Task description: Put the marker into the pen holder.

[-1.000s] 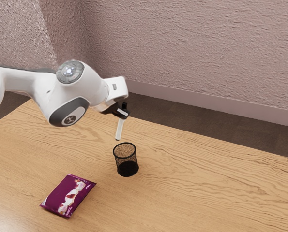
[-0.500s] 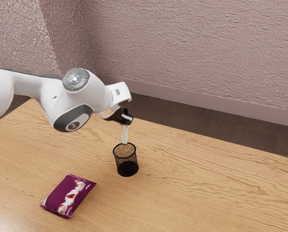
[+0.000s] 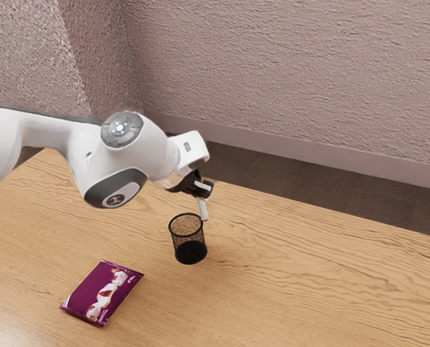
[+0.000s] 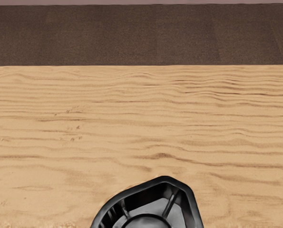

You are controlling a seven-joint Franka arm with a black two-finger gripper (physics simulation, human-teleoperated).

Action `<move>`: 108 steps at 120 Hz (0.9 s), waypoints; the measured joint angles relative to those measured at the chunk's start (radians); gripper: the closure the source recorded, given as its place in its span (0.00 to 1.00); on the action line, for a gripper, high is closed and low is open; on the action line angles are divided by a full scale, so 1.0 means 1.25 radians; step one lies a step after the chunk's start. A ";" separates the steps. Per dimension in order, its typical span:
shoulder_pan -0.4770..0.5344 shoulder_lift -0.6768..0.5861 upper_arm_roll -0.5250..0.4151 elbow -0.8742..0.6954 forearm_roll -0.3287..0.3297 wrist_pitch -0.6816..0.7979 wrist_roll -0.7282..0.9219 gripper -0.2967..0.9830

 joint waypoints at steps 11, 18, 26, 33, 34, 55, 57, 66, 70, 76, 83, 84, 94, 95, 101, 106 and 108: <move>0.009 -0.033 -0.003 -0.032 -0.002 -0.004 -0.009 0.82; 0.025 -0.057 -0.001 -0.054 -0.004 -0.008 -0.014 0.82; 0.051 -0.070 0.000 -0.066 -0.005 -0.012 -0.019 0.82; 0.057 -0.072 0.000 -0.069 -0.008 -0.017 -0.024 0.72; 0.057 -0.072 0.000 -0.069 -0.008 -0.017 -0.024 0.71; 0.050 -0.077 -0.001 -0.068 -0.012 -0.036 -0.036 0.45; 0.050 -0.078 0.000 -0.066 -0.012 -0.041 -0.037 0.43; 0.059 -0.085 0.005 -0.011 -0.015 -0.078 -0.040 0.37; 0.064 -0.085 0.004 0.053 -0.036 -0.125 -0.037 0.35; 0.065 -0.077 0.004 0.172 -0.095 -0.227 -0.021 0.33; 0.067 -0.072 0.006 0.296 -0.146 -0.363 0.005 0.30; 0.067 -0.072 0.006 0.311 -0.151 -0.383 0.009 0.30; 0.058 -0.070 0.026 0.423 -0.196 -0.562 0.059 0.28; 0.055 -0.069 0.033 0.432 -0.203 -0.578 0.064 0.28; 0.057 -0.065 0.060 0.478 -0.237 -0.667 0.095 0.27; 0.066 -0.064 0.077 0.499 -0.258 -0.728 0.118 0.26; 0.070 -0.065 0.083 0.504 -0.265 -0.750 0.127 0.26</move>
